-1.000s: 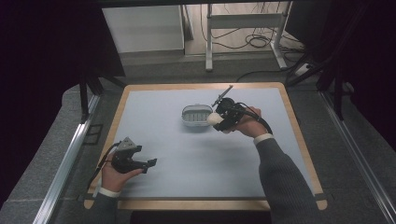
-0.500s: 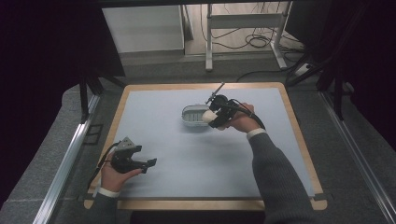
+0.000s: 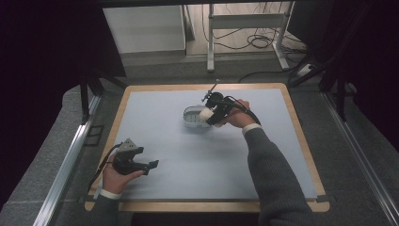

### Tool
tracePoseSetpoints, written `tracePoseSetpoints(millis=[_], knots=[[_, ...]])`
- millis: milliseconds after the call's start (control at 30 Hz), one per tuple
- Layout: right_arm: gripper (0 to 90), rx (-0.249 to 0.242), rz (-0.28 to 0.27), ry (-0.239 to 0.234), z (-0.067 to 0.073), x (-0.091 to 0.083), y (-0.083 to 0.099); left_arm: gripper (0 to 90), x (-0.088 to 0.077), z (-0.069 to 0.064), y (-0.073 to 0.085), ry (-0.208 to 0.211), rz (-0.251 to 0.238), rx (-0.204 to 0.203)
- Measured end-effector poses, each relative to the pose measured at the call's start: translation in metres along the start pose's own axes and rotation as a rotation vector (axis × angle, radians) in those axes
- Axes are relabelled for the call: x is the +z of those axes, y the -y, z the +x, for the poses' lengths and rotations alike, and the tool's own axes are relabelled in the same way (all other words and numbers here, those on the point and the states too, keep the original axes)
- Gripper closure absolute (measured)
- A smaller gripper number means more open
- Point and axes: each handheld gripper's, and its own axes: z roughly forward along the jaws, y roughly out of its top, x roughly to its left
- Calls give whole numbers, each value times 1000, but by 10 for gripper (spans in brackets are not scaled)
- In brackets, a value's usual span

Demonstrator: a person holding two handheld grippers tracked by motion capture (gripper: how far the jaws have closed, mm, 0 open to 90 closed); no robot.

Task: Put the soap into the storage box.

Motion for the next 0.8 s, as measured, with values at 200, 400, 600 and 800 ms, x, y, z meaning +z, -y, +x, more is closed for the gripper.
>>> tracePoseSetpoints(millis=[200,400,600,800], knots=[[491,-5,6,-8,-6,2,-2,110,0,0,0,4,-1,-2],[491,-18,-4,6,-10,2,-5,110,1,0,0,6,1,0],[491,-27,-10,-1,-14,2,-9,110,1,-1,0,8,1,0],[491,-52,-15,1,-15,3,-15,110,0,0,0,8,-4,-3]])
